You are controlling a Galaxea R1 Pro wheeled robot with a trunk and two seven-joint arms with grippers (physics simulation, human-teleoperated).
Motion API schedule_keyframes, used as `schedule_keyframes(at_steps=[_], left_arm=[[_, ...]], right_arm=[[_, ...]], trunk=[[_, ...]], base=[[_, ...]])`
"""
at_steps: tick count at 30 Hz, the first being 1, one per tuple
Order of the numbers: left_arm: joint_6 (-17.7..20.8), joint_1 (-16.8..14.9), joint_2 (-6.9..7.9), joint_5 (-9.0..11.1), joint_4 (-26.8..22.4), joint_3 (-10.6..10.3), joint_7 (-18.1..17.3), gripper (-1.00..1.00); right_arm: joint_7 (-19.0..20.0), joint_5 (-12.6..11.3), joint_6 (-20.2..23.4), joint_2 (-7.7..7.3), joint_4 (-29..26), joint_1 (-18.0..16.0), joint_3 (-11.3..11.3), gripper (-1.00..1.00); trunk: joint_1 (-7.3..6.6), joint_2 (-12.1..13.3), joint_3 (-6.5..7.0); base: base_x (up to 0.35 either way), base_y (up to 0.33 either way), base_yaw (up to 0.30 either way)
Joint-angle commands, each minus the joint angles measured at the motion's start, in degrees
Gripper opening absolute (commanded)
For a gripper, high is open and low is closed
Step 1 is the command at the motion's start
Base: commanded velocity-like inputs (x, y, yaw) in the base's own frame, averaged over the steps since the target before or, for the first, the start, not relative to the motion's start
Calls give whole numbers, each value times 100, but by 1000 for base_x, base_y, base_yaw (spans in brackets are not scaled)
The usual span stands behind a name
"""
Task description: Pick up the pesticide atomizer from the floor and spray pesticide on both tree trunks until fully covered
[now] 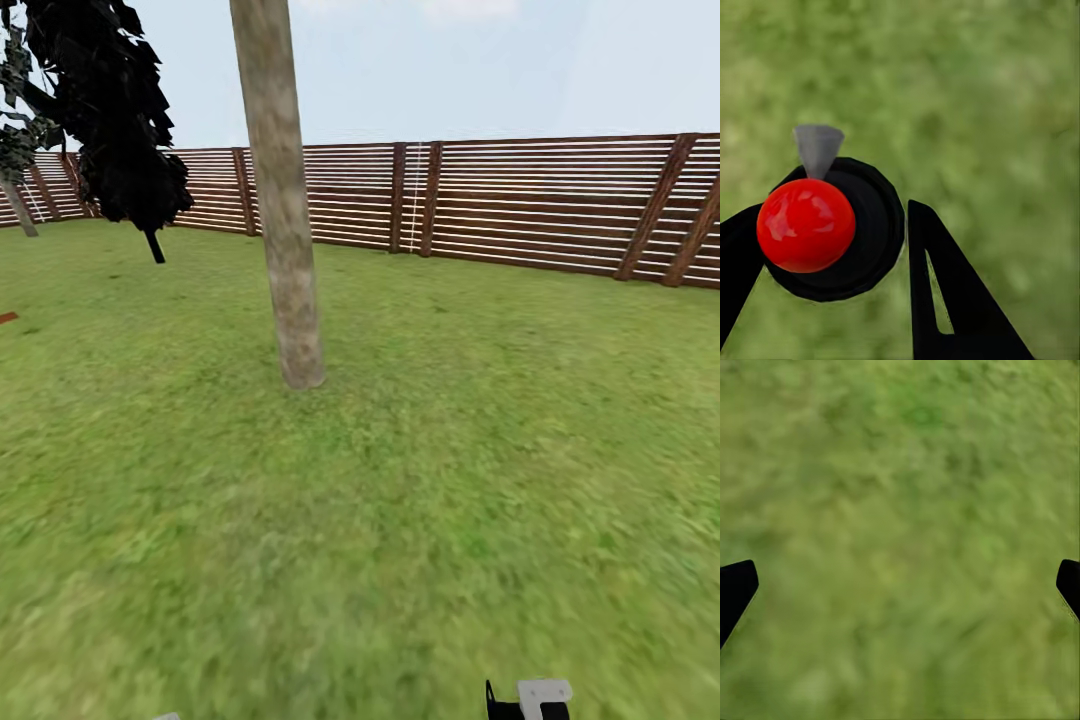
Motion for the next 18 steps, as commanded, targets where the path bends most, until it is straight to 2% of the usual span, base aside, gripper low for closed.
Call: schedule_keyframes(at_steps=[1, 7, 11, 18], left_arm=[[-15, -2, -3, 28, -2, -51, 18, -100], [-13, -2, -35, -3, 3, -60, 8, -100], [-7, -2, -44, -3, 4, -60, 12, -100], [6, -2, -42, 21, 7, -57, 22, -100]], right_arm=[[-31, 60, -16, 3, -5, -6, -37, 100], [-12, 51, -40, 4, -426, -7, -42, 100], [-7, 69, -31, -33, -463, -7, -37, 100], [-10, 79, -23, -35, -449, -7, -28, 100]], trunk=[[3, -2, -5], [3, -2, -5], [3, -2, -7], [3, -2, -45]], base=[[339, 0, 0], [339, 0, 0], [339, 0, 14], [339, 20, 162]])
